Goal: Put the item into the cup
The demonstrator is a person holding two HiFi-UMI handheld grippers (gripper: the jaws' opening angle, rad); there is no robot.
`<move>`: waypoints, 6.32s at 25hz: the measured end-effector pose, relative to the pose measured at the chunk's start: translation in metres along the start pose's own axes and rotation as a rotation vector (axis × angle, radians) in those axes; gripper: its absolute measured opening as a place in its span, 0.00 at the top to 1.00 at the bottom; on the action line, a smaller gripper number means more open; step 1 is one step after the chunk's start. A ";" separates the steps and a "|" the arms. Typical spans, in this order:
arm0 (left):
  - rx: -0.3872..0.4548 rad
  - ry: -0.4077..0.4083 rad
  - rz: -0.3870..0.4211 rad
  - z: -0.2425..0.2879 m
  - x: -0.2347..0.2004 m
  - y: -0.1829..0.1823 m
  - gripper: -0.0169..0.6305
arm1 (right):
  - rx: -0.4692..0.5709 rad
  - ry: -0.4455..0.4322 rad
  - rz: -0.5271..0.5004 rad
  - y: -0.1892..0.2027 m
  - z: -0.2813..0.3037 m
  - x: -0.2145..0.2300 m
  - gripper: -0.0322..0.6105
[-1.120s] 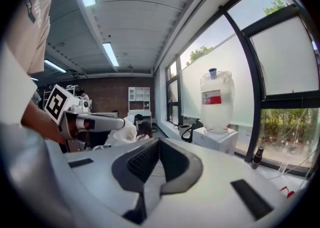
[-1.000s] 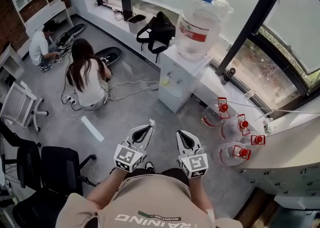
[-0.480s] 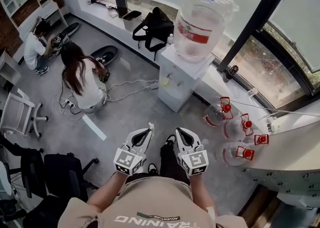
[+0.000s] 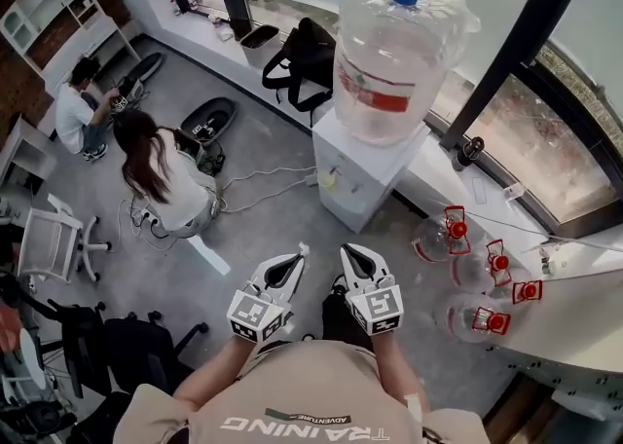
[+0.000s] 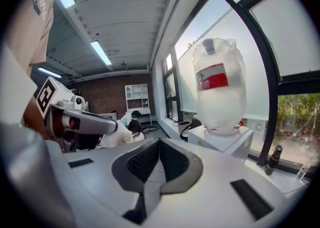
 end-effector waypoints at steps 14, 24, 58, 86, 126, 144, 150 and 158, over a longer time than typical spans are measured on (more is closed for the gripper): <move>-0.012 -0.039 0.056 0.106 -0.028 -0.048 0.96 | 0.009 -0.036 0.033 -0.002 0.054 0.098 0.93; -0.050 -0.042 -0.070 0.130 -0.080 -0.030 0.96 | -0.052 -0.051 0.048 0.010 0.094 0.094 0.93; -0.230 0.020 -0.122 0.291 -0.255 0.166 0.96 | -0.253 0.073 0.229 0.218 0.273 0.087 0.93; -0.272 0.015 -0.096 0.381 -0.311 0.232 0.96 | -0.342 0.075 0.309 0.305 0.288 0.082 0.93; -0.248 -0.028 0.059 0.295 -0.262 0.136 0.96 | -0.274 0.049 0.160 0.186 0.244 0.085 0.93; -0.162 -0.022 0.026 0.201 -0.170 -0.002 0.96 | -0.150 0.028 0.050 0.030 0.165 0.100 0.93; -0.086 -0.011 0.064 0.174 -0.141 -0.046 0.96 | -0.080 -0.013 -0.093 -0.028 0.145 0.089 0.93; 0.059 -0.047 0.130 0.136 -0.117 -0.110 0.96 | 0.064 0.059 -0.140 -0.106 0.110 0.095 0.93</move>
Point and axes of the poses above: the fingertips, and each gripper's own axes: z forward along the fingers, x to its right, y out of its underside, the point moved 7 cm from there along -z, backward along the fingers, and after that the axes turned 9 degrees about -z, right-handed, at the moved point
